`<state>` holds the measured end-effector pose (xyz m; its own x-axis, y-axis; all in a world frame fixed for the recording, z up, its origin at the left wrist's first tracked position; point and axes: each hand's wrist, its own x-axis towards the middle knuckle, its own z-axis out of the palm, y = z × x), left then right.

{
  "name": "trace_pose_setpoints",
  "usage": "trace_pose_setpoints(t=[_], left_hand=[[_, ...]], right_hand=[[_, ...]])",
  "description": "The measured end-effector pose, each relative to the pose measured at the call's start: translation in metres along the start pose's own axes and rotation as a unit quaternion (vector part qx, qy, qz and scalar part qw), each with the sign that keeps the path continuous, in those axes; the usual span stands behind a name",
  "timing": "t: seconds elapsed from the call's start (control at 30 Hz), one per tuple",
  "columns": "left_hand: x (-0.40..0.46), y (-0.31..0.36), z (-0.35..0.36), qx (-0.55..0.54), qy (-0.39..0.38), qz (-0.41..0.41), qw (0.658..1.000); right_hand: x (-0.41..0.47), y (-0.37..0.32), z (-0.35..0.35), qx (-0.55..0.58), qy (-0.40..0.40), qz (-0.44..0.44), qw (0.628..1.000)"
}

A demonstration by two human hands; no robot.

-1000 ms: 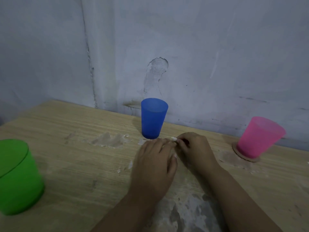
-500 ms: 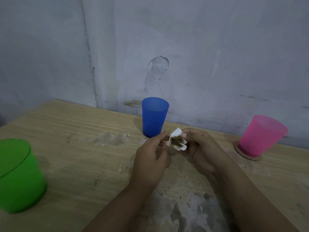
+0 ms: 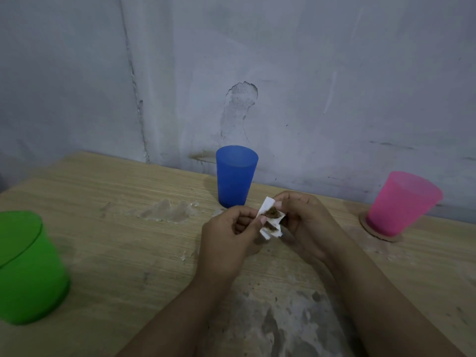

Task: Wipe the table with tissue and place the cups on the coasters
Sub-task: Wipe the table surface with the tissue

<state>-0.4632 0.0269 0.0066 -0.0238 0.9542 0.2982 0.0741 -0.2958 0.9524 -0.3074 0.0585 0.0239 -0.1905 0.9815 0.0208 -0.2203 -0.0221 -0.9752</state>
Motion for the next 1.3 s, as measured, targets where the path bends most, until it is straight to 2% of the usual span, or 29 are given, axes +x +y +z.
trace_pose_setpoints(t=[0.13,0.23,0.33,0.5,0.6,0.7,0.93,1.1,1.3], left_hand=[[0.0001,-0.0005,0.0,-0.01,0.02,0.007,1.0],[-0.0001,0.0003,-0.0001,-0.048,0.038,0.006,0.998],[0.0008,0.0,-0.0006,-0.061,0.049,0.002,0.997],[0.0013,-0.0009,-0.0004,-0.074,0.039,-0.01,0.996],[0.0011,-0.0008,-0.0005,-0.077,0.037,-0.008,0.996],[0.001,-0.0019,-0.0011,-0.052,0.039,-0.002,0.998],[0.0008,-0.0037,-0.0007,0.001,0.033,0.0,0.999],[-0.0002,-0.0027,0.0008,0.022,0.021,0.008,1.0],[-0.0009,-0.0029,0.0033,-0.016,0.01,-0.003,1.0]], right_hand=[[0.0013,0.0013,0.0019,0.002,-0.008,-0.025,1.0],[0.0021,0.0,-0.0001,-0.035,-0.05,-0.056,0.997],[0.0011,-0.0013,-0.0013,-0.057,-0.082,-0.05,0.994],[0.0031,0.0019,-0.0002,-0.043,-0.041,-0.016,0.998],[0.0023,0.002,-0.0014,-0.027,-0.055,0.015,0.998],[0.0018,0.0034,-0.003,-0.065,-0.057,0.027,0.996],[-0.0016,-0.0022,-0.0011,-0.063,-0.028,0.019,0.997],[-0.0022,-0.0063,0.0,-0.119,-0.012,-0.016,0.993],[0.0001,-0.0058,-0.0009,-0.149,-0.002,-0.063,0.987]])
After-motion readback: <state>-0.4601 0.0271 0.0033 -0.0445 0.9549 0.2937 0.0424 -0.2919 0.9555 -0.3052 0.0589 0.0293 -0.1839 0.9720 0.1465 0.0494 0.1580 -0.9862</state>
